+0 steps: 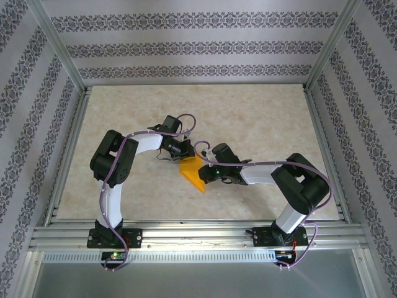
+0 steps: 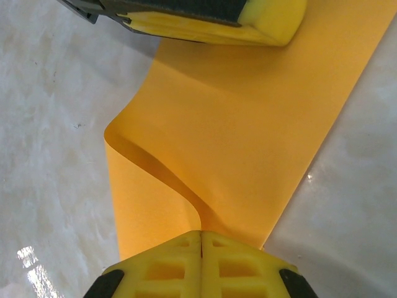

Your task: Fold a paper plane with a square sheet of paper (pick it up from the middle)

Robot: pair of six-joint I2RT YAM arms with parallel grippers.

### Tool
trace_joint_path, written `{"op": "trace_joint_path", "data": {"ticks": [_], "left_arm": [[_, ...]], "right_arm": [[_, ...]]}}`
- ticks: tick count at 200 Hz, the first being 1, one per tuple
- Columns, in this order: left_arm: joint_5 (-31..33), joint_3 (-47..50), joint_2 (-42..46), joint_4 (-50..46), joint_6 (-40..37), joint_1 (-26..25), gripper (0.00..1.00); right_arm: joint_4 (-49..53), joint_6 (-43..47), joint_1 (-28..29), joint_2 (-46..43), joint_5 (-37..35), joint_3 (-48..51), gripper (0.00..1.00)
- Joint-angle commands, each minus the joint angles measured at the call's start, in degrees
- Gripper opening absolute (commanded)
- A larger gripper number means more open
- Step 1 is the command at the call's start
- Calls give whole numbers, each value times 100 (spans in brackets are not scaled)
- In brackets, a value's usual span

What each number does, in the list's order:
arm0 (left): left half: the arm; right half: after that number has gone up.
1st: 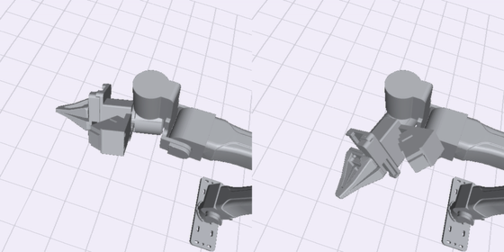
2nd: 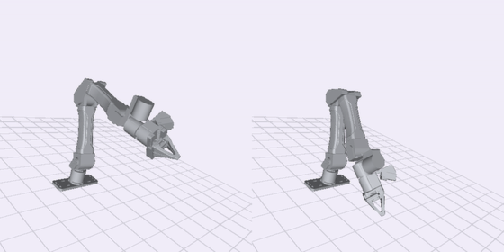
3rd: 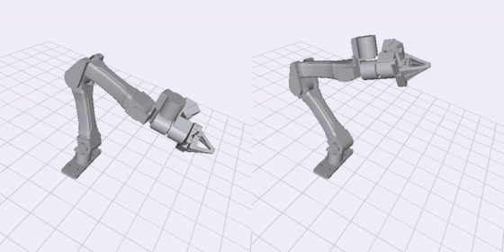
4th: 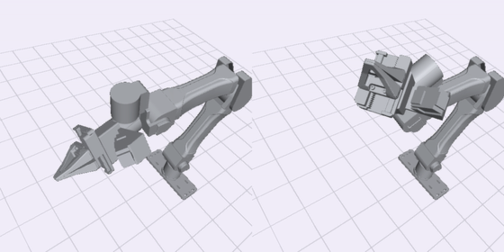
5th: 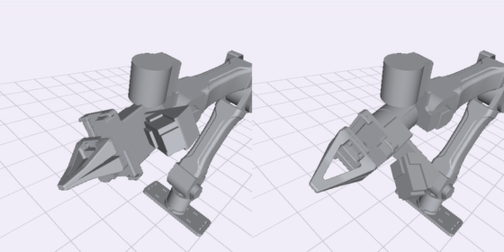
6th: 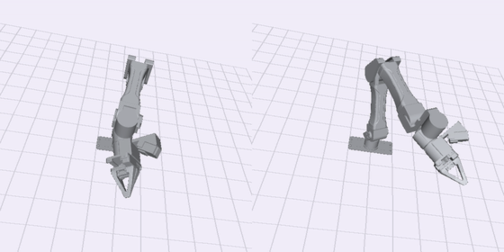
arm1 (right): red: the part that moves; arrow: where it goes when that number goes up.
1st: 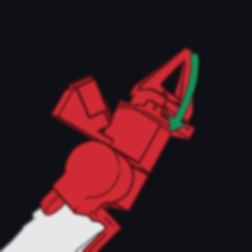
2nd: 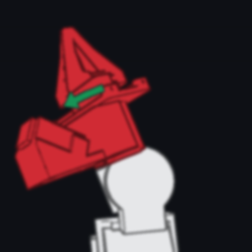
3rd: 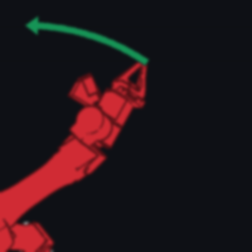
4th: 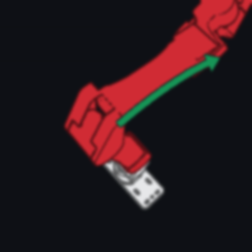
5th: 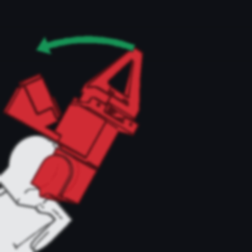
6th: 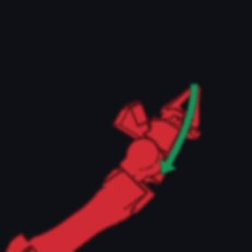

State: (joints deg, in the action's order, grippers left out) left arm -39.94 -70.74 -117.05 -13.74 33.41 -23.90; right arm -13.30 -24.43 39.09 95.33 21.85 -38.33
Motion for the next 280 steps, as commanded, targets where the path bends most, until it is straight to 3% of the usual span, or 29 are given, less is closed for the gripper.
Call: {"op": "trace_joint_path", "data": {"ticks": [1,280], "left_arm": [[154,37,-125,-394,-25,-28,10],[196,-83,-74,-534,-78,-28,10]], "right_arm": [[112,140,-61,127,-108,-144,0],[411,241,-71,378,-141,-211,0]]}}
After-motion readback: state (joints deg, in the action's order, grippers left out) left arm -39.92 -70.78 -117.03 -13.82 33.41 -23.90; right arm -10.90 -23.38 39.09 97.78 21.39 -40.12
